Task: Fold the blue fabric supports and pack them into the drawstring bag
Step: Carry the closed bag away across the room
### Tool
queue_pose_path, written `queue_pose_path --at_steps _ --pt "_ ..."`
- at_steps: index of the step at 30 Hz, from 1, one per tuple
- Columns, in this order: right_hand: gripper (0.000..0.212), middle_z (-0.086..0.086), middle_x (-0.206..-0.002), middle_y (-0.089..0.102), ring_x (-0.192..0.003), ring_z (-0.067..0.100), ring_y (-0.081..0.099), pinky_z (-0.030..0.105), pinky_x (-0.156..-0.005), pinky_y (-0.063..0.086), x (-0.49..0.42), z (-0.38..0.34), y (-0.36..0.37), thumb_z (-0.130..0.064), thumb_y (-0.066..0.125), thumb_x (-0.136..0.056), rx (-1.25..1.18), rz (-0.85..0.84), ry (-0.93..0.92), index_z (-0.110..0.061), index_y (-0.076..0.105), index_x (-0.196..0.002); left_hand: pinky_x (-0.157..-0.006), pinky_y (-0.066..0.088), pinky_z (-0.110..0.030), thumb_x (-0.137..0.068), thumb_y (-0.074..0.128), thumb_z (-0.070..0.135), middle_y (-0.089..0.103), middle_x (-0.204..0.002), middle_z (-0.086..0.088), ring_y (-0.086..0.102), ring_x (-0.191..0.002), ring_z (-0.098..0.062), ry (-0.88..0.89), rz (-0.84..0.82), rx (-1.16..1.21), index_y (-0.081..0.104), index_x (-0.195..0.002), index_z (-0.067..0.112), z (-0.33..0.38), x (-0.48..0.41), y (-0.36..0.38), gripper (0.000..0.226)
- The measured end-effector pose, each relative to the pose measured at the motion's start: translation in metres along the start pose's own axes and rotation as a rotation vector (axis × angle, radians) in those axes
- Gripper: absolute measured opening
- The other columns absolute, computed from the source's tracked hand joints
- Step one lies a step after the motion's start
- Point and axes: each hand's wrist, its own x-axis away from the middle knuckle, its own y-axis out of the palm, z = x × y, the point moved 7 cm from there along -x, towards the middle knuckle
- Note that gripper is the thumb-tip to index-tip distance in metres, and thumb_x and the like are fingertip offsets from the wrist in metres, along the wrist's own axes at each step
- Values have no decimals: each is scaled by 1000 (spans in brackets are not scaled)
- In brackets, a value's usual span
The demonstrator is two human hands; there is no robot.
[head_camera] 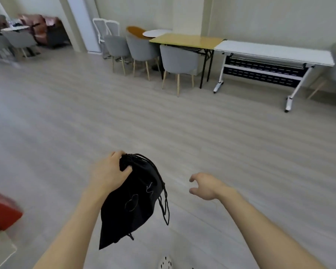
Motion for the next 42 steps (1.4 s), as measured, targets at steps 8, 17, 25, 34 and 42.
queue_pose_path --at_steps 8,17,25,34,42 --pt "58 7 -159 54 -145 29 53 41 -116 46 -128 81 -110 -47 60 -106 -99 80 188 -20 52 -157 -79 55 -41 -87 76 45 68 -119 7 71 -102 -28 179 -83 -35 64 -118 35 82 -234 22 35" --pt "58 8 -160 55 -146 29 53 38 -117 45 -335 169 -246 -46 62 -106 -136 102 231 -20 52 -158 -82 55 -40 -87 74 48 72 -119 9 70 -111 -25 213 -21 -59 66 -120 36 168 -498 46 36" --pt "58 8 -157 57 -144 32 54 41 -116 47 -479 248 -387 -45 63 -104 -127 116 301 -21 52 -157 -89 57 -44 -88 72 45 70 -128 5 70 -117 -28 255 2 -1 67 -127 31 267 -704 71 42" --pt "59 9 -162 53 -148 32 51 40 -120 44 -643 378 -526 -44 61 -106 -166 156 434 -18 51 -159 -84 55 -39 -86 75 47 73 -123 9 71 -114 -24 413 -88 -8 69 -122 34 403 -960 154 39" --pt "57 11 -161 53 -146 32 53 41 -117 47 -735 490 -641 -41 58 -108 -166 155 556 -16 49 -159 -75 48 -38 -83 71 55 69 -111 9 70 -99 -26 583 -153 -77 62 -113 34 561 -1145 194 37"
